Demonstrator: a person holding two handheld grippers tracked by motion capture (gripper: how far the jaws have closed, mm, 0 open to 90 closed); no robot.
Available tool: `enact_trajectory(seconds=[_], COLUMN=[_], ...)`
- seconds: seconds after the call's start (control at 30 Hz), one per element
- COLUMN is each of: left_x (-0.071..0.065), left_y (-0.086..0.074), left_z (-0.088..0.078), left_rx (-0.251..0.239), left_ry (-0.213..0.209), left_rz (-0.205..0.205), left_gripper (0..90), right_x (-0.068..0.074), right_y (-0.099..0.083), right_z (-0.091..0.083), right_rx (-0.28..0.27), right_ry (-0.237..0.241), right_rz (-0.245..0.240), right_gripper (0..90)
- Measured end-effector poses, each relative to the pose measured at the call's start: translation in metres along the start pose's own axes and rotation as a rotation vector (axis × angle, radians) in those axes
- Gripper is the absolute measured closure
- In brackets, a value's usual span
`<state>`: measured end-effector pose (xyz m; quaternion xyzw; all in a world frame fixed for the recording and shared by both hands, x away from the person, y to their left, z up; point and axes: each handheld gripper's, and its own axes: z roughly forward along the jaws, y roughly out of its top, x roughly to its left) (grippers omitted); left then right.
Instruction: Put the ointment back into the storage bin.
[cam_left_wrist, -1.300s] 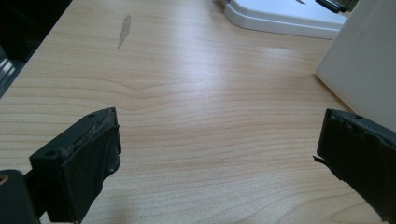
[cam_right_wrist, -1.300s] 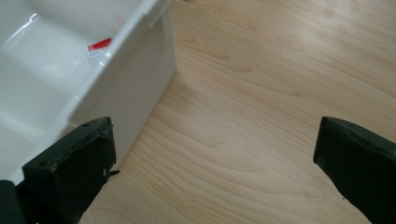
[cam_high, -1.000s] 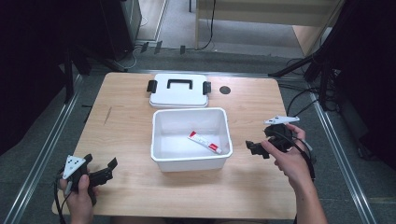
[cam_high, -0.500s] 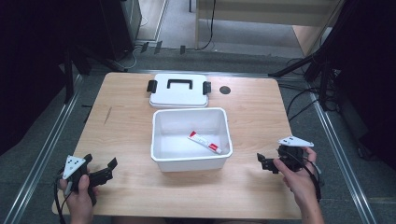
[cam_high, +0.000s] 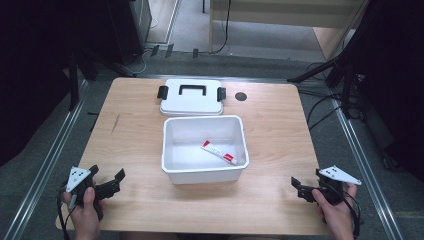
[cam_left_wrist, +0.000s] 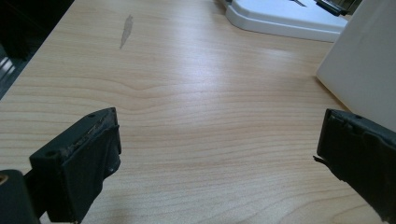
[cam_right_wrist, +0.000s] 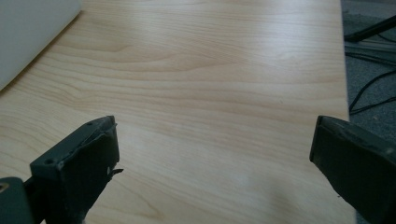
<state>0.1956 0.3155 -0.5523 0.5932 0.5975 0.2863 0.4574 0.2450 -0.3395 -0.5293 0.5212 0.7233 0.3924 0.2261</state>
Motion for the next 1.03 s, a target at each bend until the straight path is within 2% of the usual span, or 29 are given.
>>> enact_trajectory(seconds=[0.17,0.2,0.27,0.5,0.67,0.83,1.03], left_x=[0.000,0.000,0.000,0.000,0.000,0.000,0.000], left_y=[0.000,0.000,0.000,0.000,0.000,0.000,0.000], left_z=[0.000,0.000,0.000,0.000,0.000,0.000,0.000], left_rx=[-0.005,-0.004,-0.005,-0.005,-0.001,0.003,0.003], left_ry=[0.001,0.000,0.000,0.000,-0.001,-0.003,-0.002], left_rz=[-0.005,-0.005,-0.009,-0.006,-0.005,0.001,0.002], left_gripper=[0.1,0.1,0.1,0.1,0.1,0.1,0.1], right_x=[-0.015,-0.020,-0.021,-0.036,-0.037,-0.035,-0.031], right_y=[-0.014,-0.019,-0.021,-0.040,-0.040,-0.038,-0.038], right_z=[-0.013,-0.018,-0.021,-0.043,-0.044,-0.039,-0.037], right_rx=[-0.023,-0.029,-0.030,-0.098,-0.145,-0.151,-0.155], right_ry=[-0.013,-0.018,-0.018,-0.034,-0.037,-0.049,-0.013], right_rz=[0.042,0.063,0.073,0.156,0.193,0.203,0.230], right_gripper=[2.8,3.1,3.2,6.0,6.4,6.7,7.1])
